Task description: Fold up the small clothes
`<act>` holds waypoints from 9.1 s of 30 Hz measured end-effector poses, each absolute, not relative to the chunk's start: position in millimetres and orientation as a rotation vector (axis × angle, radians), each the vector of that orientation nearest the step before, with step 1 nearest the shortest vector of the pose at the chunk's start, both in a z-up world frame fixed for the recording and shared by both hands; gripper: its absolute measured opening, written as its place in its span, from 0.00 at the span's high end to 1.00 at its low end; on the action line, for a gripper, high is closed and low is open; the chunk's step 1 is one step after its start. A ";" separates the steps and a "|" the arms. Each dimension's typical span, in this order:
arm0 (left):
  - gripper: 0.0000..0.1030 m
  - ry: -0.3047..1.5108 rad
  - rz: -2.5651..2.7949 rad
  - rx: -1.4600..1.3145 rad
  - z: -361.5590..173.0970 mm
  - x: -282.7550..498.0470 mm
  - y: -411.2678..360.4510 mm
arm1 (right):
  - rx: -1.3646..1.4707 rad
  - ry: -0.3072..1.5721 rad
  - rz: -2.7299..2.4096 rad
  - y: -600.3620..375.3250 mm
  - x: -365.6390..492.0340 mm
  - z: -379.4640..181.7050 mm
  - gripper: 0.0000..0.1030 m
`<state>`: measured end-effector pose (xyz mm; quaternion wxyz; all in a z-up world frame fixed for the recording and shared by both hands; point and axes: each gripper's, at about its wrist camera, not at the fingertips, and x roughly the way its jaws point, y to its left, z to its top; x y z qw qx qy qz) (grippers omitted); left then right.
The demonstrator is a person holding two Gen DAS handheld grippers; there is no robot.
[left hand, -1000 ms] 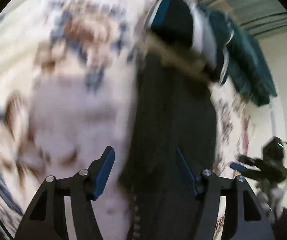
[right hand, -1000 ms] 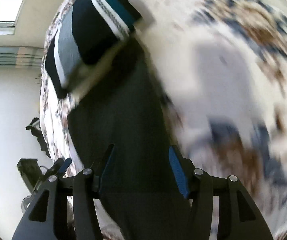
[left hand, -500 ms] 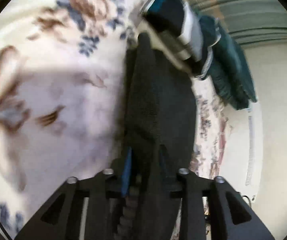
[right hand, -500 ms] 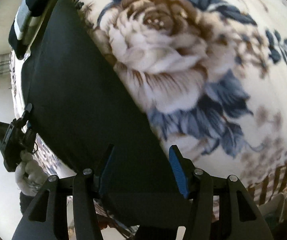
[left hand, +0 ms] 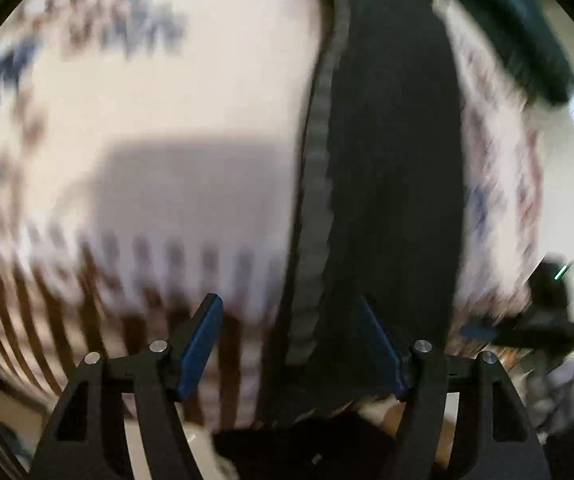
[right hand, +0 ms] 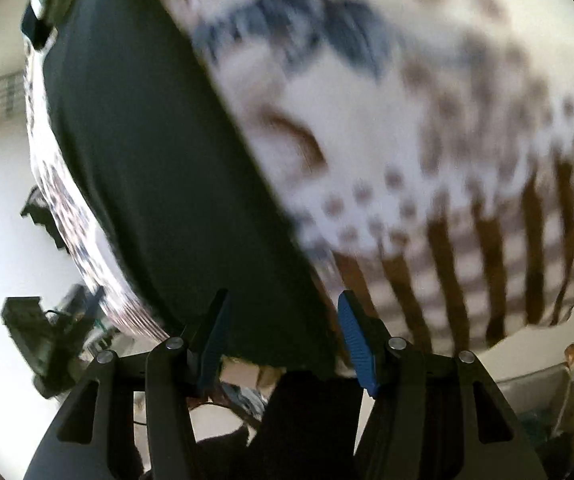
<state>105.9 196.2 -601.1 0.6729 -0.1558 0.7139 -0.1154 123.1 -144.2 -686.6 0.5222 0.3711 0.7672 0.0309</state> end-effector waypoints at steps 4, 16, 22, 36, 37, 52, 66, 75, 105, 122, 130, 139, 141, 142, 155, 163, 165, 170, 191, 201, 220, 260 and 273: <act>0.45 1.612 -0.220 -0.301 -611.6 77.7 178.1 | 0.830 1.887 0.089 -122.3 91.9 -705.8 0.47; 0.91 1.468 -0.223 -0.483 -570.4 64.2 194.7 | 0.694 1.791 0.120 -68.0 80.6 -675.3 0.98; 0.93 1.490 -0.231 -0.416 -579.6 57.4 209.3 | 0.614 1.837 0.105 -50.7 72.0 -688.1 0.98; 0.60 1.553 -0.241 -0.570 -600.1 54.1 241.9 | 0.620 1.881 0.182 -53.8 74.6 -715.5 0.83; 0.49 1.539 -0.256 -0.591 -599.6 53.7 245.5 | 0.642 1.890 0.195 -54.9 76.3 -717.6 0.74; 0.31 1.501 -0.454 -0.716 -628.9 55.0 230.4 | 1.034 1.751 0.302 -30.1 76.7 -766.9 0.41; 0.90 1.461 -0.445 -0.632 -576.5 52.0 202.2 | 1.096 1.646 0.350 -39.1 75.0 -720.3 0.87; 0.91 1.350 -0.381 -0.399 -506.3 103.3 164.3 | 1.079 1.467 0.375 -36.6 122.8 -644.7 0.87; 0.91 1.130 -0.405 -0.336 -476.2 391.5 152.8 | 0.805 1.196 0.243 -46.9 416.0 -556.0 0.88; 0.38 1.152 -0.424 -0.789 -563.8 533.1 226.3 | 0.915 1.204 0.189 -104.3 590.1 -621.8 0.31; 0.38 1.145 -0.326 -0.733 -545.5 389.4 255.6 | 0.826 1.338 0.188 -133.9 538.2 -639.3 0.15; 0.38 1.222 -0.169 -1.031 -606.9 246.4 211.9 | 0.812 1.494 0.400 -132.4 566.1 -678.1 0.15; 0.38 1.211 -0.151 -1.093 -622.6 248.2 191.6 | 0.783 1.520 0.457 -123.5 583.0 -690.0 0.15; 0.38 1.198 -0.148 -1.112 -627.5 252.5 183.5 | 0.765 1.540 0.487 -117.4 593.4 -699.1 0.15; 0.70 0.919 0.063 -1.295 -638.9 304.6 178.8 | 0.766 1.564 0.665 -74.4 639.5 -745.2 0.16; 0.80 0.934 -0.037 -1.181 -595.7 321.4 190.6 | 0.804 1.476 0.593 -85.1 602.9 -726.4 0.75; 0.81 0.955 -0.072 -1.148 -584.8 325.6 198.7 | 0.863 1.442 0.553 -93.9 580.6 -714.6 0.75; 0.81 1.010 -0.146 -1.050 -546.7 339.6 231.6 | 1.004 1.392 0.467 -107.2 507.5 -688.6 0.76; 0.45 1.372 -0.263 -1.006 -605.8 289.2 258.1 | 1.165 1.555 -0.009 -110.8 195.4 -686.8 0.47; 0.44 1.367 0.019 -0.477 -585.0 221.8 304.7 | 0.824 1.706 0.041 -117.5 211.5 -594.4 0.46; 0.00 1.314 0.095 -0.591 -611.1 258.2 277.0 | -0.132 1.789 0.620 185.7 508.5 -620.7 0.46; 0.01 1.344 -0.127 -0.435 -588.9 374.4 216.4 | 0.486 1.578 0.252 -151.9 440.5 -666.9 0.68; 0.01 1.352 -0.109 -0.466 -599.6 337.8 210.2 | 0.351 1.578 0.185 -129.3 506.0 -623.2 0.56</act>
